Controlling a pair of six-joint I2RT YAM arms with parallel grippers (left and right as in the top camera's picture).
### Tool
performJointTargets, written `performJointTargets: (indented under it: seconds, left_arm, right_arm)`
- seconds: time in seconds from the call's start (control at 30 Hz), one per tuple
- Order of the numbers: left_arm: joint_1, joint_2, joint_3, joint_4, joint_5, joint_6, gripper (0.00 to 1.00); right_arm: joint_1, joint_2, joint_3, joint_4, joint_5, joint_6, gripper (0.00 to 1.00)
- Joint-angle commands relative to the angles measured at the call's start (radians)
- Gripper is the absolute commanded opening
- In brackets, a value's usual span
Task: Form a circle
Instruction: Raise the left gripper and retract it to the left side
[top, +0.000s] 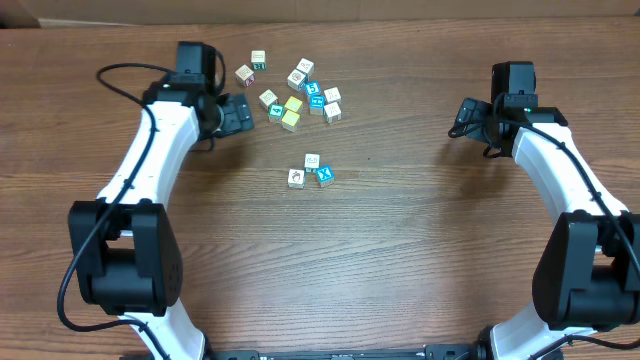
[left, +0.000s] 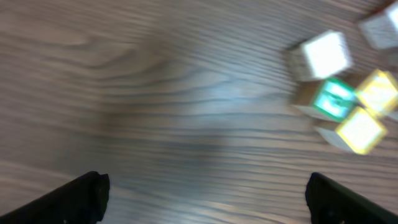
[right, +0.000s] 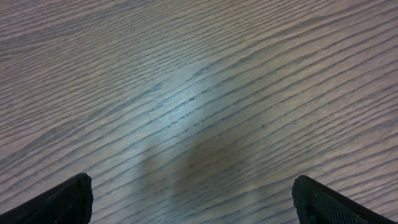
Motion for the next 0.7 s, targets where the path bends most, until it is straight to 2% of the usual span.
performJointTargets:
  seconds: [0.0,0.67]
  left_arm:
    - [0.042,0.007,0.015,-0.032,-0.075,0.002,1.00]
    - [0.061,0.007,0.015,-0.043,-0.075,0.002,1.00]
  right_arm:
    - [-0.003,-0.013,0.008,0.005,0.007,0.000,1.00]
    - [-0.003,-0.013,0.008,0.005,0.007,0.000,1.00]
